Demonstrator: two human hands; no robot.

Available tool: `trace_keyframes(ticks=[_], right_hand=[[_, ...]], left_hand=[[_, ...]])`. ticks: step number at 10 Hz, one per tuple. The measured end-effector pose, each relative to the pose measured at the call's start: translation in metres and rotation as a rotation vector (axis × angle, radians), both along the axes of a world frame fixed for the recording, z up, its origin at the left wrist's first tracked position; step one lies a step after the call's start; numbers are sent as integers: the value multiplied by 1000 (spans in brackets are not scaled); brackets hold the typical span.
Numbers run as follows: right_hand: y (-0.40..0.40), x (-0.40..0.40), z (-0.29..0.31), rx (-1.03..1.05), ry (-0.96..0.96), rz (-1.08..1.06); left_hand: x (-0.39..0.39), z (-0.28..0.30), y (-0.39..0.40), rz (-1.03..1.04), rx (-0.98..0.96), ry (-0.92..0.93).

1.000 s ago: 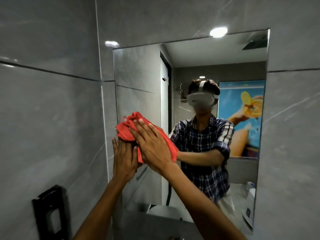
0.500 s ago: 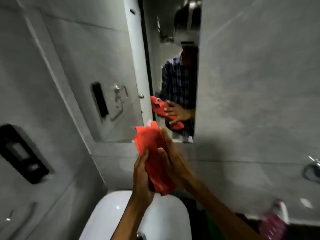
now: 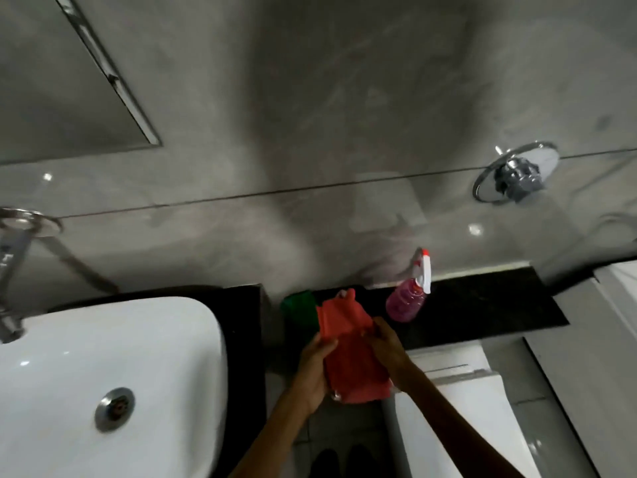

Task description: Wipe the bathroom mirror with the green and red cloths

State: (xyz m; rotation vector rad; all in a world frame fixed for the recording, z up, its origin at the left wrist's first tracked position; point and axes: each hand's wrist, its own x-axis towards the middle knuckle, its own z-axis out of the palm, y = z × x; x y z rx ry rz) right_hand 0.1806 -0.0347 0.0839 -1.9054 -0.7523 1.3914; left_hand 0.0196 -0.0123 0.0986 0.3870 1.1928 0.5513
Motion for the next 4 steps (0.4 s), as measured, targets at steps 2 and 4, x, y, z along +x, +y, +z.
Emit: trace_keyframes(ticks=[2, 4], right_hand=[[35, 33, -78, -16, -147, -34], [23, 24, -77, 6, -454, 119]], left_hand=[[43, -80, 41, -119, 133, 102], [45, -98, 37, -179, 275, 306]])
